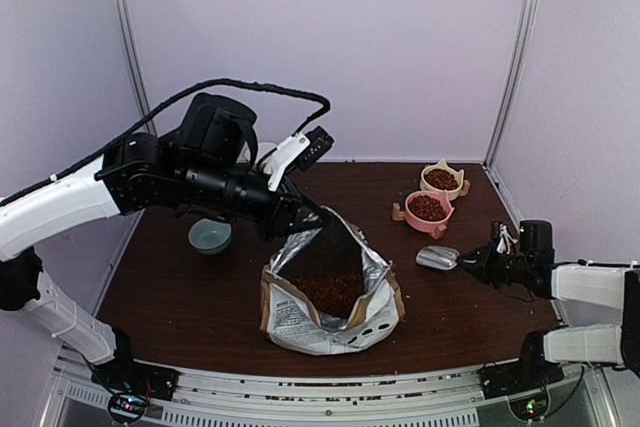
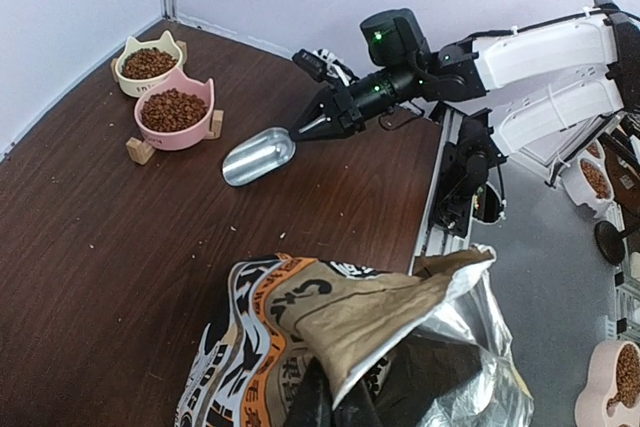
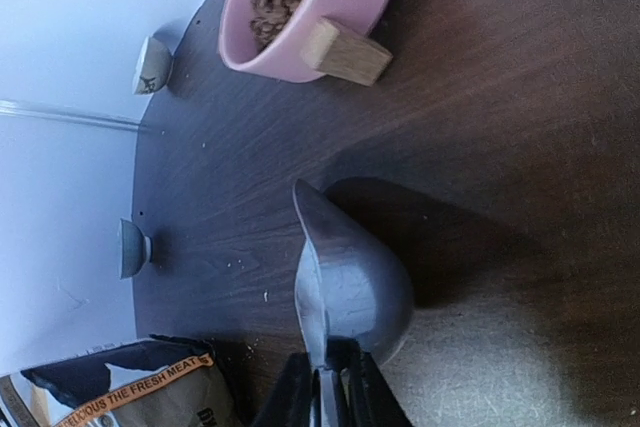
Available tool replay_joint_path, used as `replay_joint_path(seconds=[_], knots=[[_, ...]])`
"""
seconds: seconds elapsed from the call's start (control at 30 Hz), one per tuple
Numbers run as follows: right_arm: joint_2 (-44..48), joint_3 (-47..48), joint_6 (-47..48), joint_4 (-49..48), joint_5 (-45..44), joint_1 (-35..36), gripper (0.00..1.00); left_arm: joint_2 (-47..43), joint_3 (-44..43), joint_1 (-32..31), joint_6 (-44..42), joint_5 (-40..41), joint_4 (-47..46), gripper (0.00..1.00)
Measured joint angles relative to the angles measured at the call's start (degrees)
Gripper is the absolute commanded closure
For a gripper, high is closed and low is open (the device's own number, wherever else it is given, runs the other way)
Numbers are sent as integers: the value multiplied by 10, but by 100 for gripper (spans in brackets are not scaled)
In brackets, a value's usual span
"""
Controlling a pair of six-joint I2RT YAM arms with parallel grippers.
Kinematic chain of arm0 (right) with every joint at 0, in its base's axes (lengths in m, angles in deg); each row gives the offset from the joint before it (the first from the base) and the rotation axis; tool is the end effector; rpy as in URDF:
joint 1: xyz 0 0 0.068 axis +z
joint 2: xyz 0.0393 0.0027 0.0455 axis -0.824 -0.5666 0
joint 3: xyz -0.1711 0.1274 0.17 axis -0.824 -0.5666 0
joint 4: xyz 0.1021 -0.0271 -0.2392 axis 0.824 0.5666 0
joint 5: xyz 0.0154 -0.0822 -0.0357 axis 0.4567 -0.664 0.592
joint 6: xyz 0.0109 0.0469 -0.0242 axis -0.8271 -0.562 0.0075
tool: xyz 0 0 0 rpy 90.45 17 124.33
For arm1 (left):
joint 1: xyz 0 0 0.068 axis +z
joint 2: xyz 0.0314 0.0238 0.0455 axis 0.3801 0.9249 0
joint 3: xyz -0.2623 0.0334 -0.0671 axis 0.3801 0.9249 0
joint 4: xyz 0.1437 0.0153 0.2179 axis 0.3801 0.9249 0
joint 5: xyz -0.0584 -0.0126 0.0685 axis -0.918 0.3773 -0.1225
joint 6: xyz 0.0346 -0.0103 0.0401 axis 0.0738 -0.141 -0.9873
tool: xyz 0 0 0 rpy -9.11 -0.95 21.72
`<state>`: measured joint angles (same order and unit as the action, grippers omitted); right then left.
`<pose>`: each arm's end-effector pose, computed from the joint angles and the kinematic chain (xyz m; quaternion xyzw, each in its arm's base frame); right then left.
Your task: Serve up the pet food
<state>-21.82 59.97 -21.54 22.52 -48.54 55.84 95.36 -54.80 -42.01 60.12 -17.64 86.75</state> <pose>0.1858 0.0245 0.1456 0.1478 0.8433 0.4385 0.2734 0.1274 -0.2819 0.4019 0.4013 0.7653 -0.3868 0.3219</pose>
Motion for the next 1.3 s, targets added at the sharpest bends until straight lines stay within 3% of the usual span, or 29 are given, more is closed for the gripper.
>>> replay_joint_path(seconds=[0.2,0.33,0.4,0.57,0.77,0.93,1.1,1.2,1.3], knots=[[-17,-6,3,16,-37,0,32,0,0,0,-7,0,-2,90],[-9,-8,4,37,-73,0,15,-3,0,0,-11,0,-42,75],[2,-7,9,58,-94,0,2,-6,0,0,-14,1,-59,65],[46,20,24,146,-186,1,0,-23,3,0,-19,10,-92,39],[107,60,50,262,-303,1,0,-76,48,0,-25,71,-127,19],[156,123,82,316,-375,1,0,-160,116,10,-17,135,-151,16],[132,151,106,334,-390,1,2,-208,149,28,-2,157,-160,16],[129,145,121,338,-365,1,3,-211,150,29,2,154,-159,16],[175,125,138,314,-279,4,2,-212,152,29,-4,130,-152,16]])
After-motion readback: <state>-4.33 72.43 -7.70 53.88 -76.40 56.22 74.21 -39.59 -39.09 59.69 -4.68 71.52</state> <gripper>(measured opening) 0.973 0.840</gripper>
